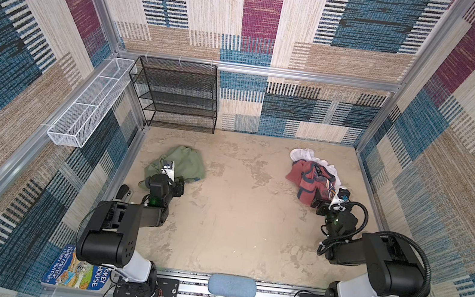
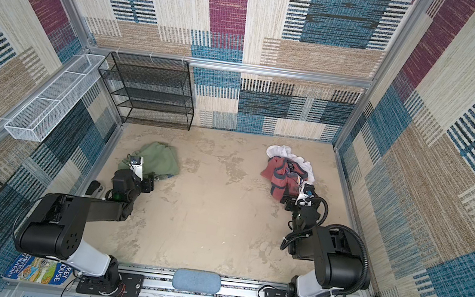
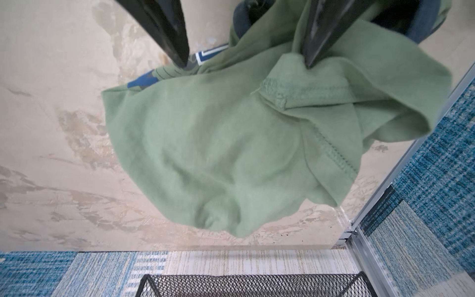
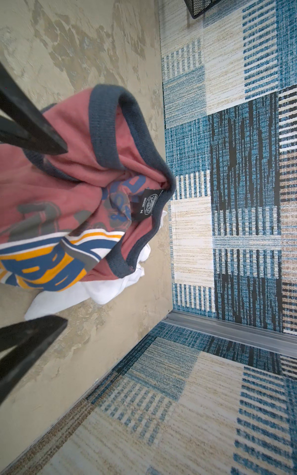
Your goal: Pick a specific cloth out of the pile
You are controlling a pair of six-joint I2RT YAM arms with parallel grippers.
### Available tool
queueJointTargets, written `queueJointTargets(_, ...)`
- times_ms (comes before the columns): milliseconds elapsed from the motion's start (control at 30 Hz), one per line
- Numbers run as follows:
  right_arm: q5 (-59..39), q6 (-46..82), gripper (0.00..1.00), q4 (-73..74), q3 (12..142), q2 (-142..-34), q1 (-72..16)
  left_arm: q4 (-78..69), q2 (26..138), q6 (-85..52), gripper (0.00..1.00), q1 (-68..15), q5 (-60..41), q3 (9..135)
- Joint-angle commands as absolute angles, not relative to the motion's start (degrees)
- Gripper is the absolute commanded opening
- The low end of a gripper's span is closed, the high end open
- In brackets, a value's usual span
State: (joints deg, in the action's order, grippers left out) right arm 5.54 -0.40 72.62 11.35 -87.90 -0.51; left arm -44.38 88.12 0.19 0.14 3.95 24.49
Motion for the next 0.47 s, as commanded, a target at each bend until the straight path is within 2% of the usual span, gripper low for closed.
queueJointTargets(0, 5.06, -0.25, 1.0, 74.95, 11.39, -87.95, -0.52, -46.07, 88.28, 1.01, 0.73, 0.26, 2.9, 24.79)
queueJointTargets(433, 4.96, -0.26, 1.0, 74.69, 11.46, -87.97, -0.44, -46.23, 88.33, 0.97, 0.73, 0.26, 2.81, 24.79)
